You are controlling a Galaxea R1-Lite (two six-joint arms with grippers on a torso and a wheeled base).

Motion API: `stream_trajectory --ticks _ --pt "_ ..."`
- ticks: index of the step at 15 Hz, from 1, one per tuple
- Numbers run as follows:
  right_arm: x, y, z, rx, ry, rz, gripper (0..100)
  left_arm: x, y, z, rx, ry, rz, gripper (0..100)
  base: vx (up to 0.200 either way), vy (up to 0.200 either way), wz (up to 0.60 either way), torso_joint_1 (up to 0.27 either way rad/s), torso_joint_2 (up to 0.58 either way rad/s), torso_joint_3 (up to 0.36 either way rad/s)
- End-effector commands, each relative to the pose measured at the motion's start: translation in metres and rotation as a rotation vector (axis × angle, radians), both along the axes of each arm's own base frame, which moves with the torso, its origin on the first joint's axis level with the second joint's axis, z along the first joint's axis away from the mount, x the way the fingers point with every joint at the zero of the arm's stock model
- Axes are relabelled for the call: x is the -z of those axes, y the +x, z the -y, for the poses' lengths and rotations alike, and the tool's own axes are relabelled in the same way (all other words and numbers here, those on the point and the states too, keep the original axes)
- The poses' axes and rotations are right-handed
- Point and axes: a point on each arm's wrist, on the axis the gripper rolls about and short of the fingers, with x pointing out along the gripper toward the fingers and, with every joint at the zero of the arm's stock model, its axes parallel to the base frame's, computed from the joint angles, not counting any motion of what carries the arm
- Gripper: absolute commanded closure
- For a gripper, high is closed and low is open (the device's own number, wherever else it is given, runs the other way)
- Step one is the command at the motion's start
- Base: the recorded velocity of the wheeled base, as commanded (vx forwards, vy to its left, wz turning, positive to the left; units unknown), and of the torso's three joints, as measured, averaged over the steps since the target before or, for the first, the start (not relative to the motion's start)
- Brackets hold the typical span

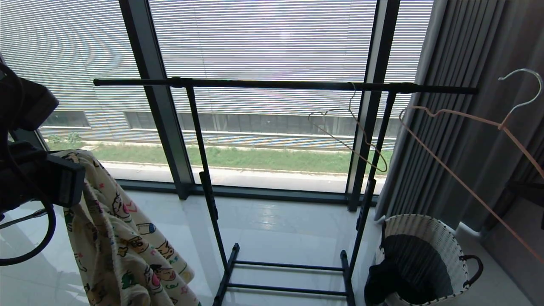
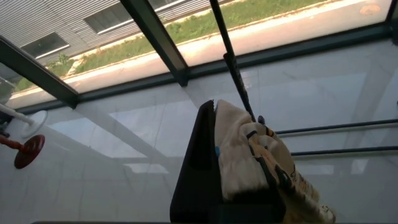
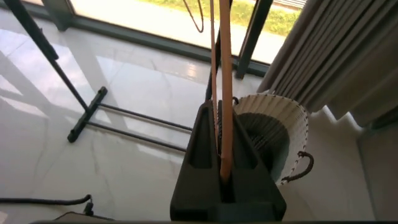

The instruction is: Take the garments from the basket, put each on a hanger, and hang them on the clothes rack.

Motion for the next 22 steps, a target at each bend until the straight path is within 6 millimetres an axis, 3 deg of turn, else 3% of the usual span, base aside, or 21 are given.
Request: stream_trajectory --ticks 1,4,7,12,14,17,22 --pt "-0.002 -0.007 -0.017 -0.144 0.01 0.017 100 0.005 0.006 0.007 0.035 0.002 -0.027 100 0.0 0.0 0.0 0.0 0.0 0.0" --pt "0.011 -0.015 -0.041 -0.33 0.011 -0.032 100 0.011 0.026 0.023 0.088 0.001 -0.046 100 0.0 0.0 0.0 0.0 0.0 0.0" --pt "0.035 -0.038 -0.069 -0.594 -0.016 -0.112 100 0.01 0.068 0.047 0.062 -0.019 0.02 100 0.0 0.0 0.0 0.0 0.0 0.0" --pt "0.034 -0.054 -0.097 -0.777 0.063 -0.191 100 0.014 0.104 0.093 0.051 -0.21 0.013 100 0.0 0.0 0.0 0.0 0.0 0.0" --pt "0.035 -0.052 -0.107 -0.813 0.066 -0.182 100 0.022 0.11 0.101 0.044 -0.232 -0.011 100 0.0 0.0 0.0 0.0 0.0 0.0" --pt "0.038 -0.039 -0.123 -0.811 0.081 -0.177 100 0.019 0.107 0.115 0.075 -0.282 -0.006 100 0.0 0.0 0.0 0.0 0.0 0.0" --pt "0.036 -0.023 -0.141 -0.803 0.091 -0.186 100 0.019 0.104 0.12 0.082 -0.282 -0.007 100 0.0 0.0 0.0 0.0 0.0 0.0"
